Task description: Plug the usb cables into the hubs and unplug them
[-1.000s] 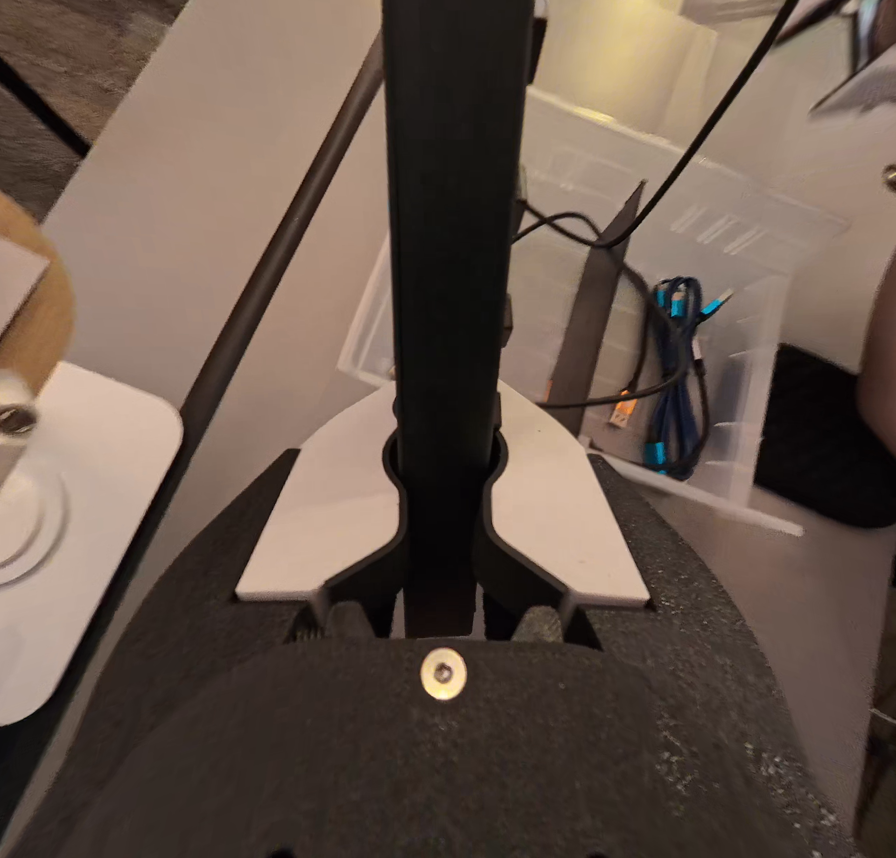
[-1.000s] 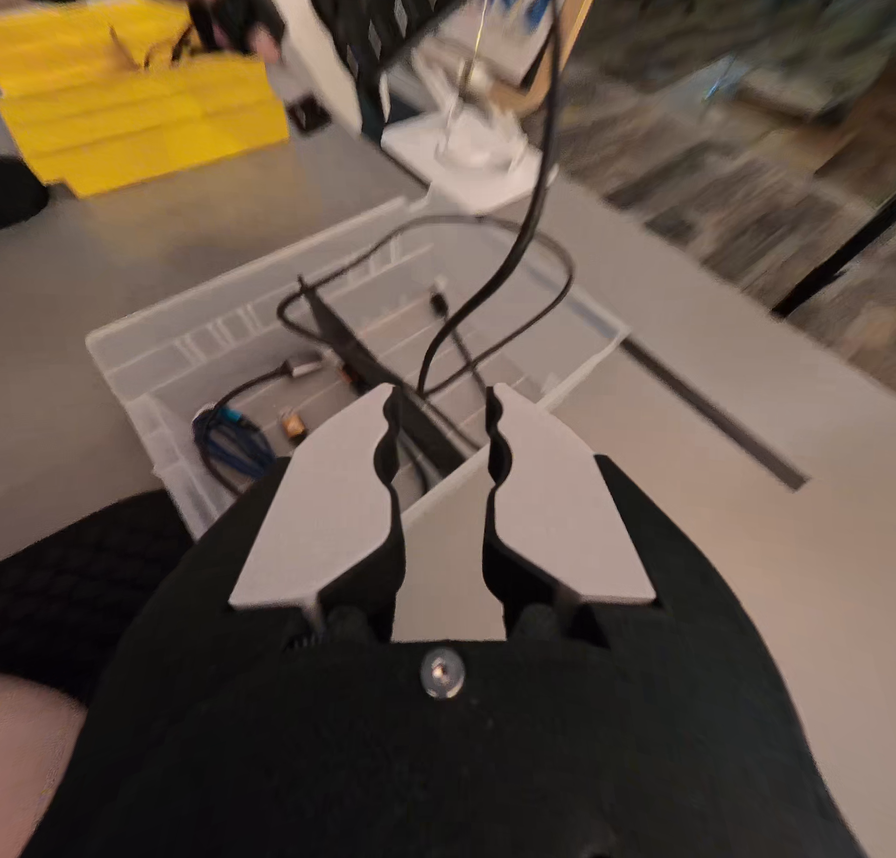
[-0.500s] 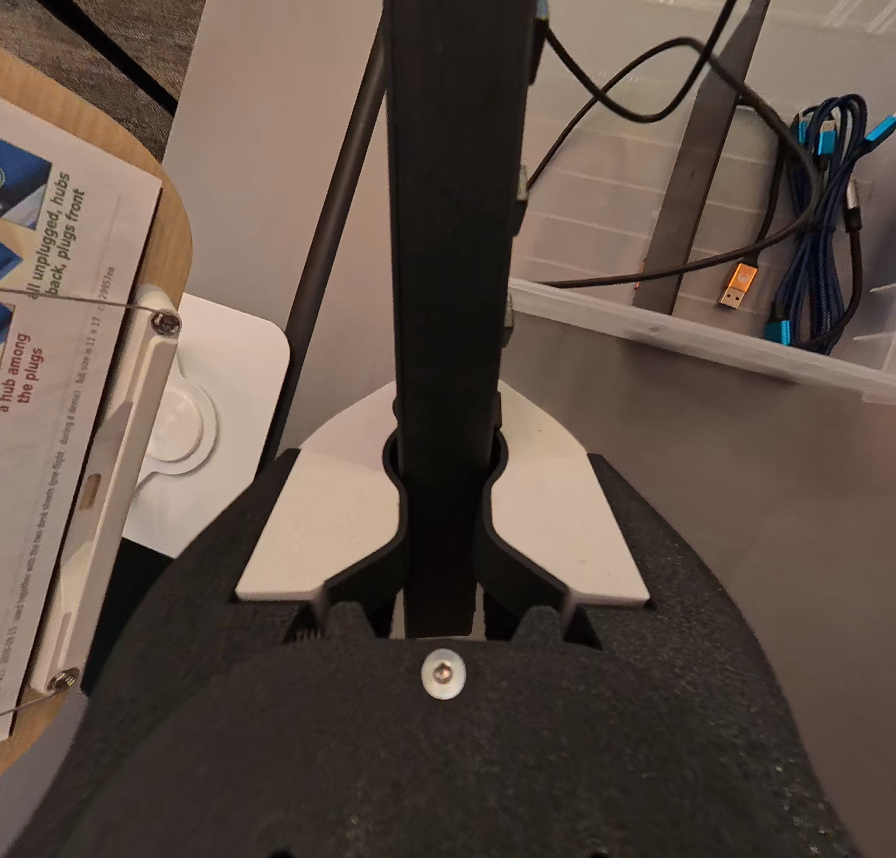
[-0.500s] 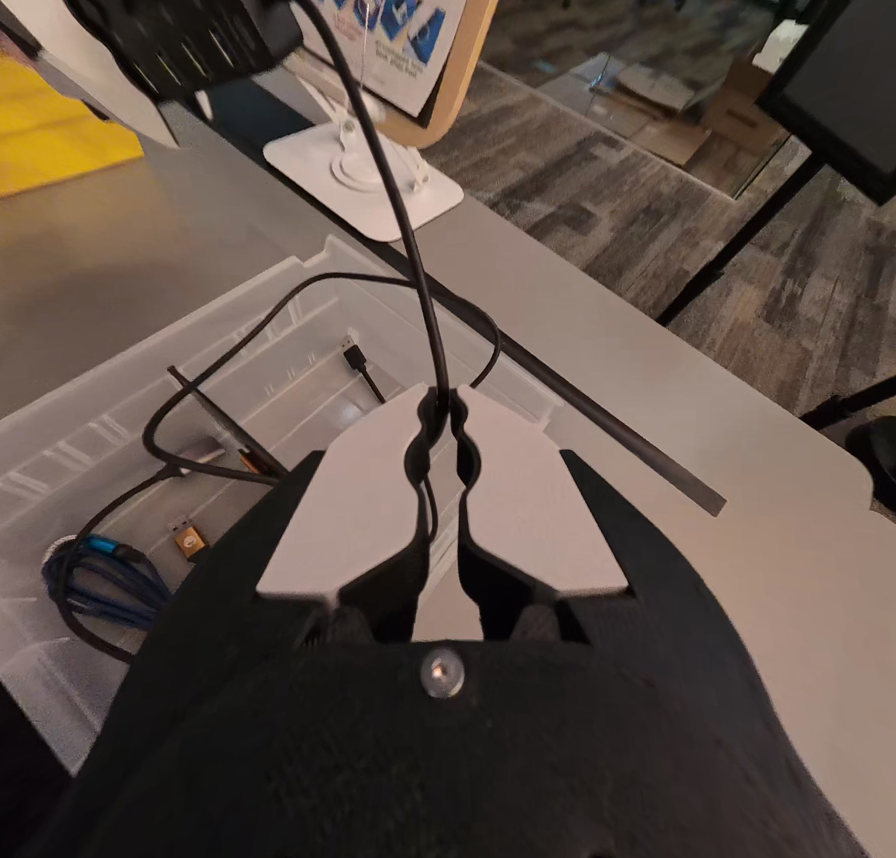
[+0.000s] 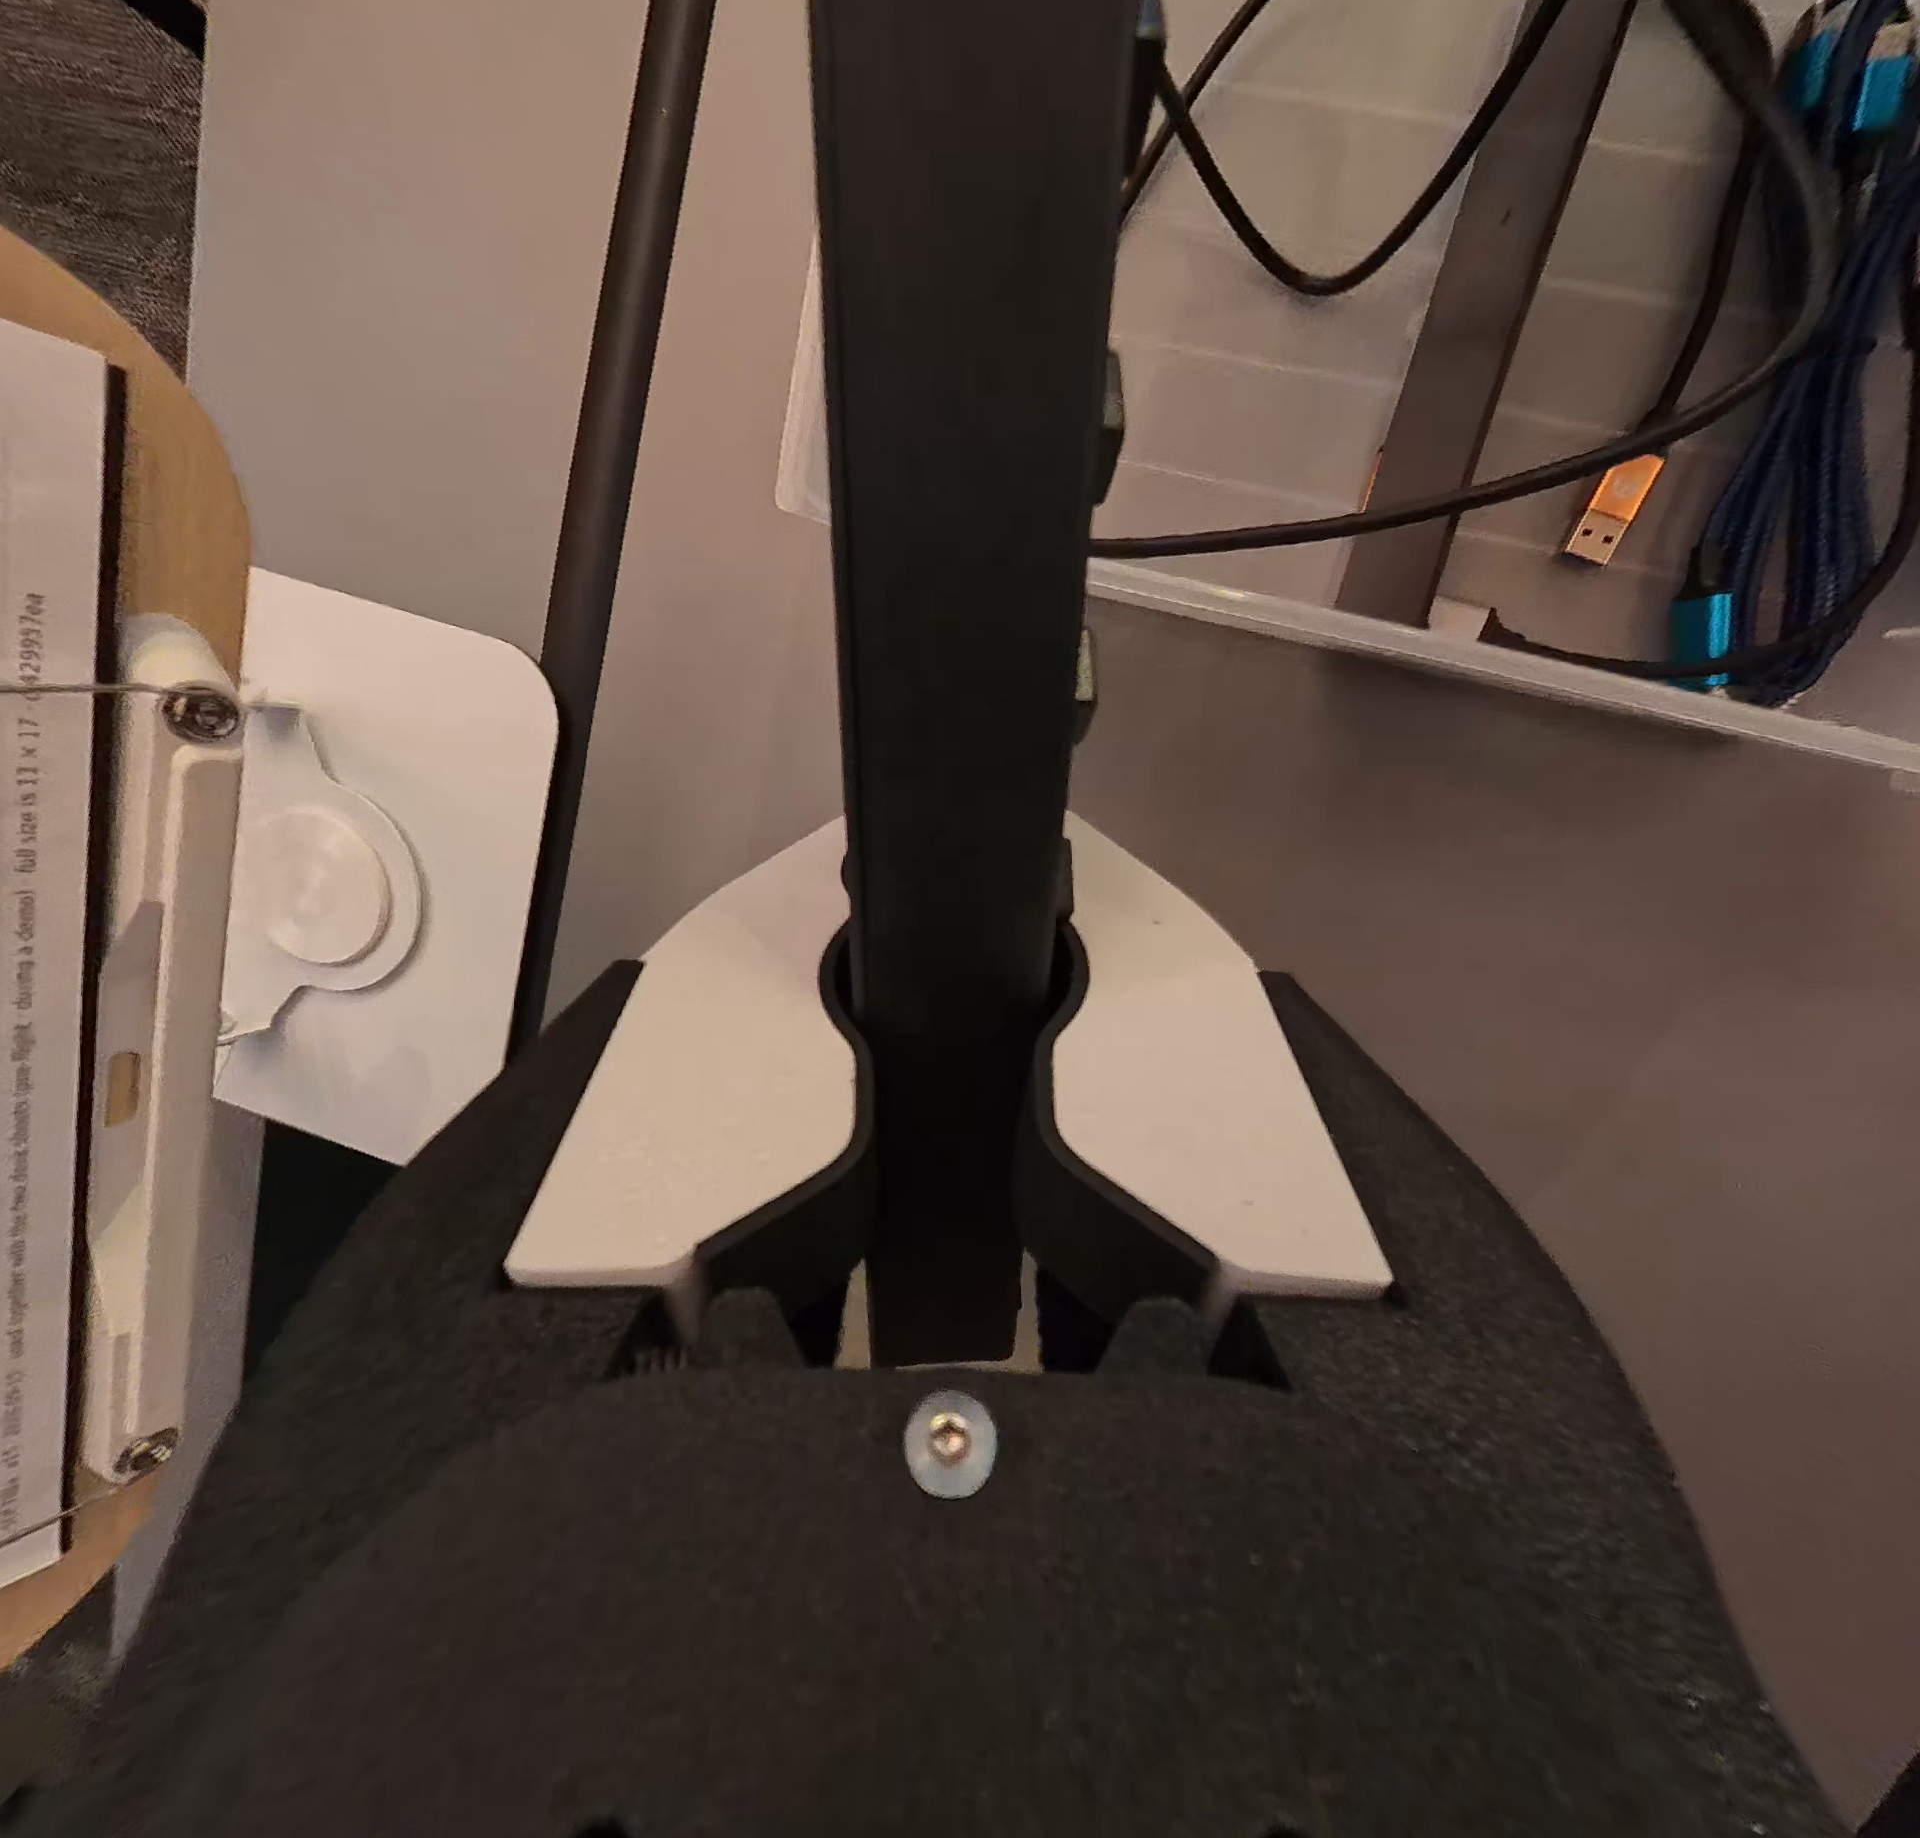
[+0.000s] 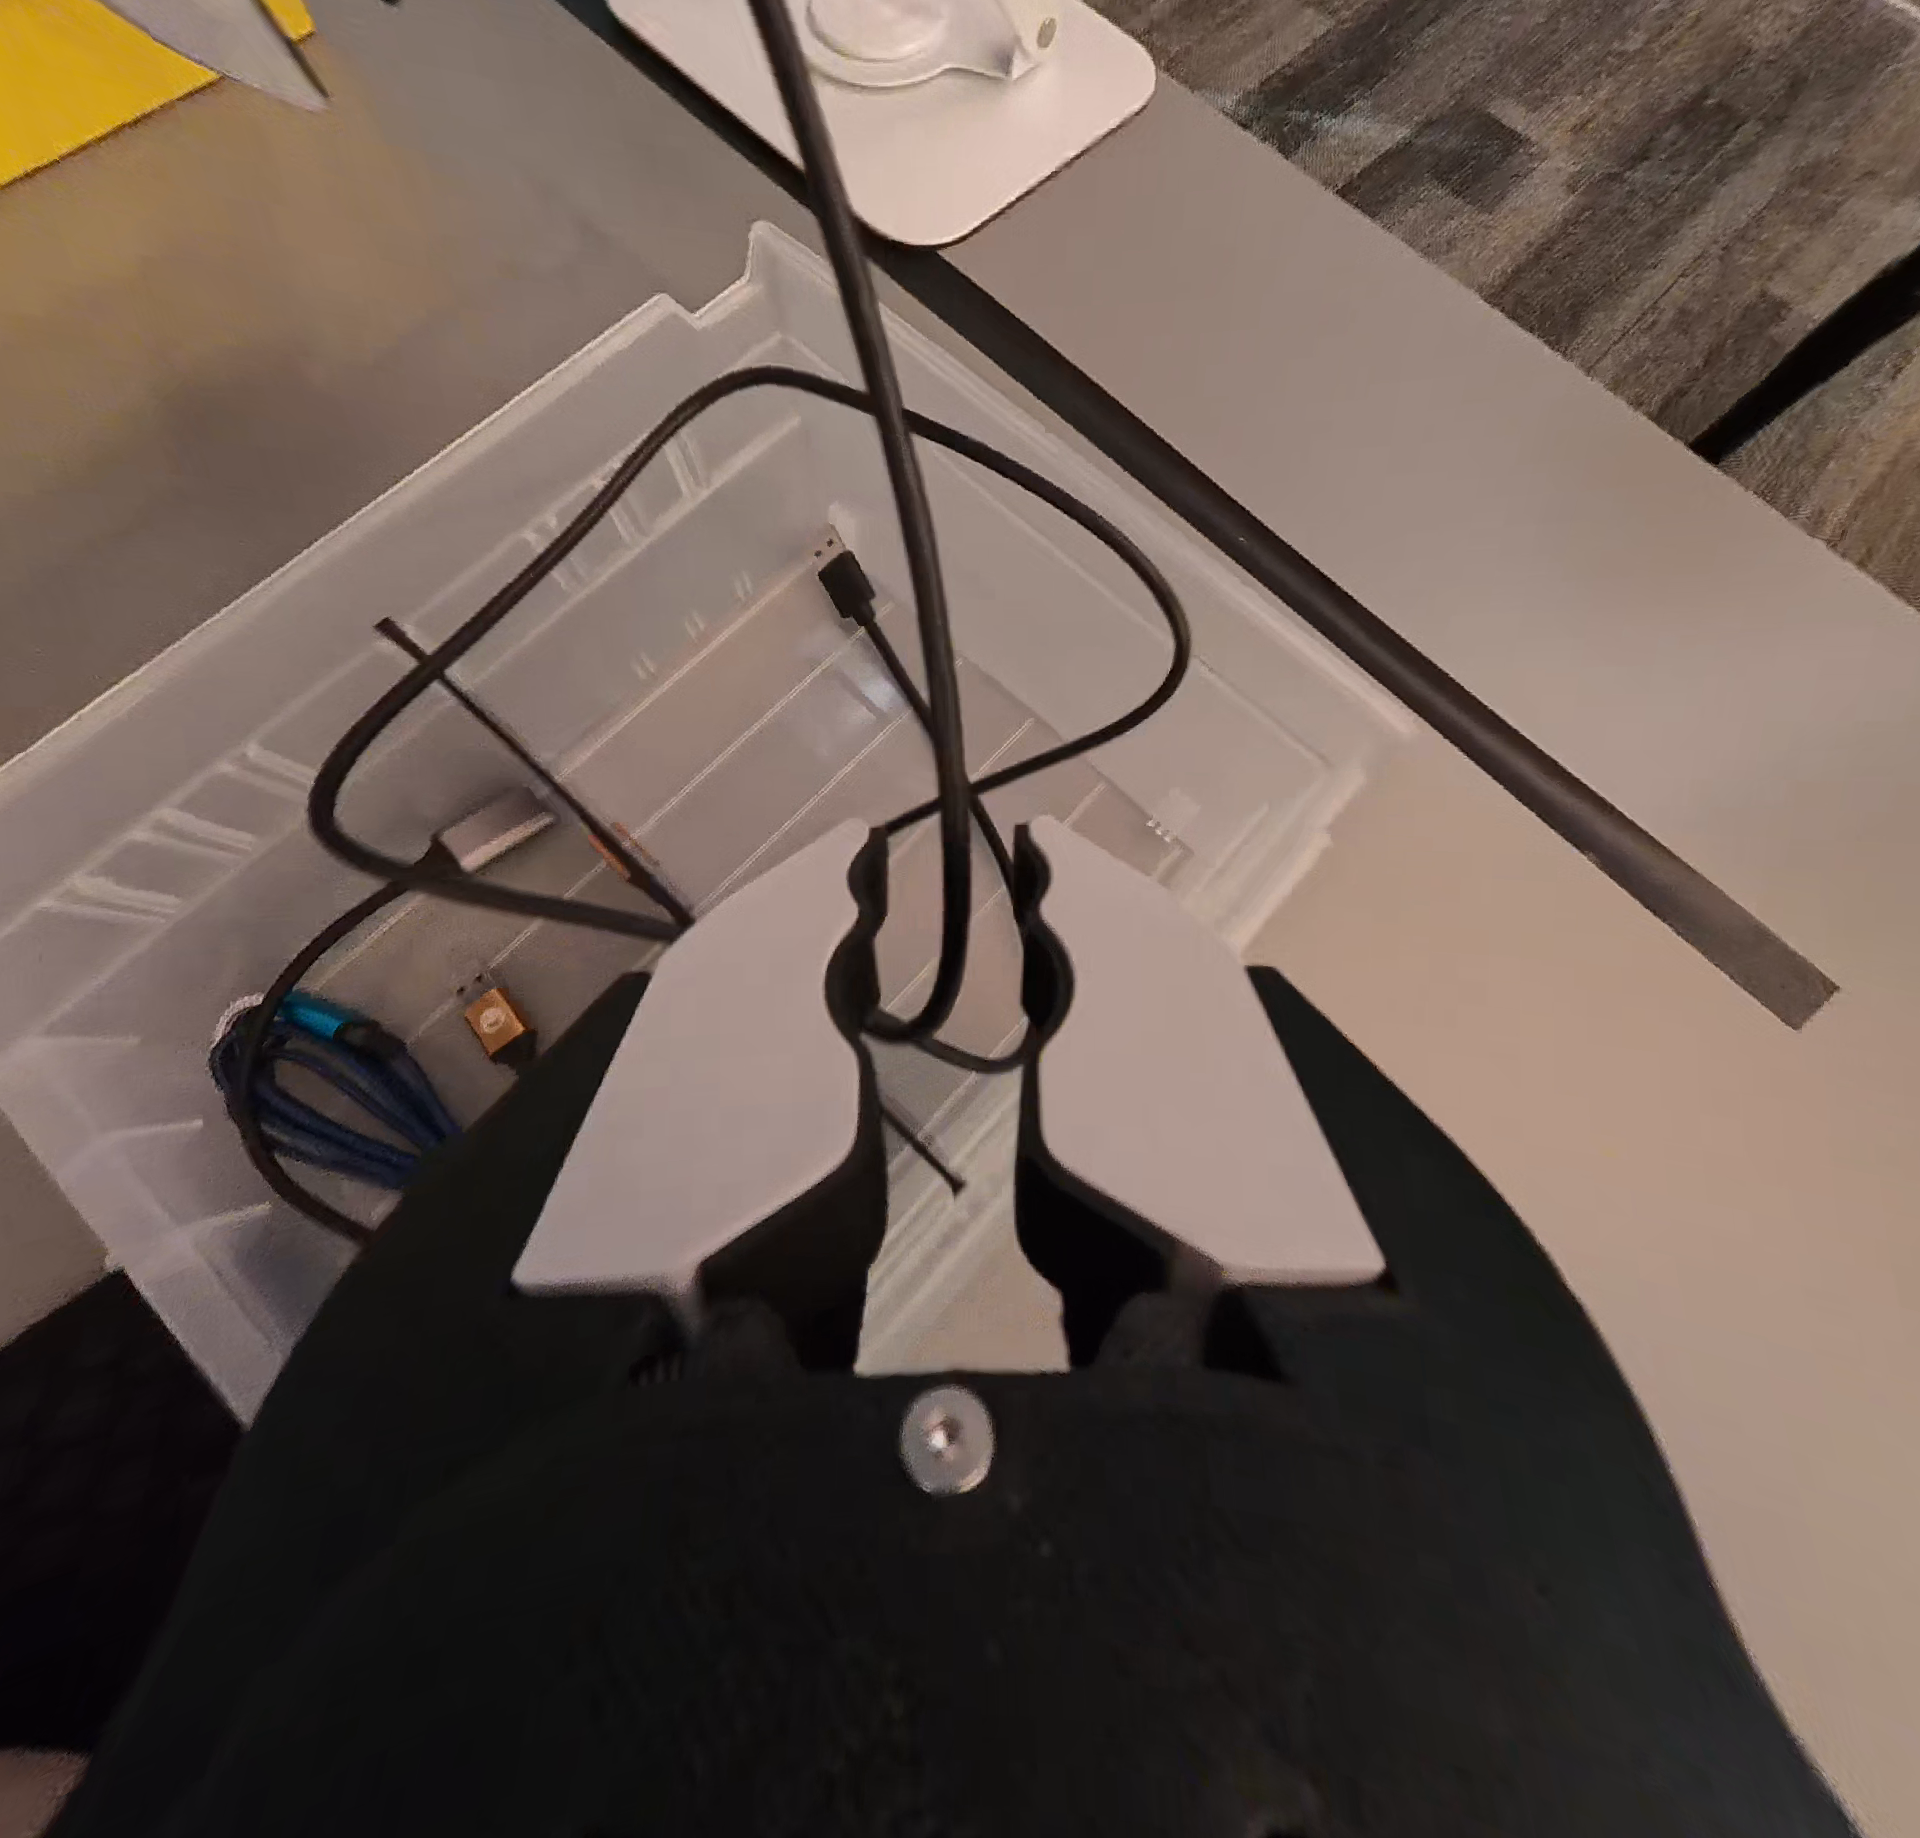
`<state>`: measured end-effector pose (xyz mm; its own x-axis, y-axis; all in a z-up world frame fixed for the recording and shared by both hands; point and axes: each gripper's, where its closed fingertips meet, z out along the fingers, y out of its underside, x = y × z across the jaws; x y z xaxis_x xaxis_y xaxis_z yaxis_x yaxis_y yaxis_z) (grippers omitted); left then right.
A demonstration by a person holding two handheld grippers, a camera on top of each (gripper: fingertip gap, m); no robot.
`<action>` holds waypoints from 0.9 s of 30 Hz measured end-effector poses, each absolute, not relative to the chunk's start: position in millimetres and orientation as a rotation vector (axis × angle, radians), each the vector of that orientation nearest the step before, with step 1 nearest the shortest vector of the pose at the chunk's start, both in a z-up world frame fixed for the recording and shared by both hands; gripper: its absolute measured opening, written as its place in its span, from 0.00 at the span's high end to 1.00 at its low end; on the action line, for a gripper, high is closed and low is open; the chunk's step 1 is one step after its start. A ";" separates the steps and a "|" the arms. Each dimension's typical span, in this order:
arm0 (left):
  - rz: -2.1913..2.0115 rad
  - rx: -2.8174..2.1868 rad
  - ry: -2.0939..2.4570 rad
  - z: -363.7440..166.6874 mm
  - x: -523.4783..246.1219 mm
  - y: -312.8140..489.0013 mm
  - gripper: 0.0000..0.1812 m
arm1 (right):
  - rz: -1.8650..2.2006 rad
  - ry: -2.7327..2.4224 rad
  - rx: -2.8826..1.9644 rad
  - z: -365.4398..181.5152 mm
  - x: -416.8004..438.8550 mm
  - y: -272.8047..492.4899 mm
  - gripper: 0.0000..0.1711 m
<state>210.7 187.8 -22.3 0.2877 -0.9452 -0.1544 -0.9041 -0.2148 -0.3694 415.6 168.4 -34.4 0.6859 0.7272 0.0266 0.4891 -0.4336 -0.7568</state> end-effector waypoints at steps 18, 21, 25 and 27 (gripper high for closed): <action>0.166 -1.885 2.076 -17.9 264.4 166.4 0.85 | 0.333 -1.161 -1.442 50.8 341.6 149.1 0.75; 0.243 -1.882 2.118 -21.2 268.8 166.9 0.86 | 0.337 -1.220 -1.523 33.5 347.4 147.3 0.81; 0.258 -1.847 2.117 -23.0 281.2 168.2 0.86 | 0.411 -1.204 -1.571 29.9 360.3 143.7 0.83; 0.236 -1.834 2.114 -21.2 283.7 168.3 0.84 | 0.395 -1.189 -1.591 30.0 371.3 142.6 0.84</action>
